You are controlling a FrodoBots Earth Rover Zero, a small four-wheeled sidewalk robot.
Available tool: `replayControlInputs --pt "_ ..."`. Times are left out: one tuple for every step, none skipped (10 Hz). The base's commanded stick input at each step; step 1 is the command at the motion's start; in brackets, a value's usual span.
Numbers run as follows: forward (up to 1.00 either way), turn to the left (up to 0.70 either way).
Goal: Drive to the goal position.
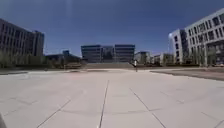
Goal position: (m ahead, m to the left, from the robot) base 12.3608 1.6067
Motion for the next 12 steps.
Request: replayControlInputs --pt "0.44 0.0" --pt "0.44 0.0" --pt "0.44 0.0" --pt "0.43 0.0" --pt "0.43 0.0" --pt "0.43 0.0" --pt "0.44 0.0" --pt "0.44 0.0" --pt "0.44 0.0" --pt "0.43 0.0" --pt "0.43 0.0" --pt "0.44 0.0"
